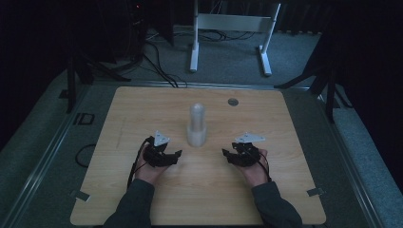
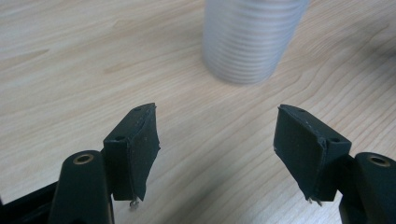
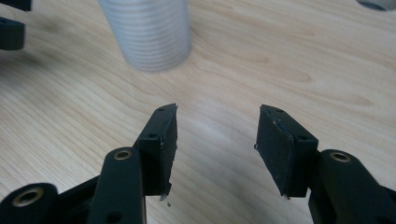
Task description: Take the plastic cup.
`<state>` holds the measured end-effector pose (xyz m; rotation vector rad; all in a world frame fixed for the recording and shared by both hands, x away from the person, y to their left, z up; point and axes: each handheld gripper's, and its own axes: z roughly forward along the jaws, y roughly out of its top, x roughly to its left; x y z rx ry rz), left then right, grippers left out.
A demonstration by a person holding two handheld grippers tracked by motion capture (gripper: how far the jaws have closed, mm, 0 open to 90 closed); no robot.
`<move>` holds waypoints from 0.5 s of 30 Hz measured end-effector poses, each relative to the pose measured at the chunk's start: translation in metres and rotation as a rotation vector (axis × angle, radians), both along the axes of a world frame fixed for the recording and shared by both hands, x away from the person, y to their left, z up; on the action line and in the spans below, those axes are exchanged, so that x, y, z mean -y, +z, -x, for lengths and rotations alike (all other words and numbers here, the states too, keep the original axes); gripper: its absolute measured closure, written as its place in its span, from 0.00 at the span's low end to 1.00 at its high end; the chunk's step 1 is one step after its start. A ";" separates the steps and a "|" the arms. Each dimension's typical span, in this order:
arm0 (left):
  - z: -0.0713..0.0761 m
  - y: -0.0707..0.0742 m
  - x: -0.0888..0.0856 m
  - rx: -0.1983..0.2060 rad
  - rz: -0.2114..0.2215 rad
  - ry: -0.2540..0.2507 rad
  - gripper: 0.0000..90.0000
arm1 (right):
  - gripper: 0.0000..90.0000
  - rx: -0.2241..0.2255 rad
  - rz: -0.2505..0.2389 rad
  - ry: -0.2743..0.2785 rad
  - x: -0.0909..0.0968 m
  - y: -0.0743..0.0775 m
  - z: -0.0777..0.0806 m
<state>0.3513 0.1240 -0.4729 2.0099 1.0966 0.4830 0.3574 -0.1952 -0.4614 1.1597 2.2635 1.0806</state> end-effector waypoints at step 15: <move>-0.016 0.023 0.014 0.061 0.010 -0.064 0.32 | 0.53 0.038 -0.021 0.064 -0.016 0.026 -0.013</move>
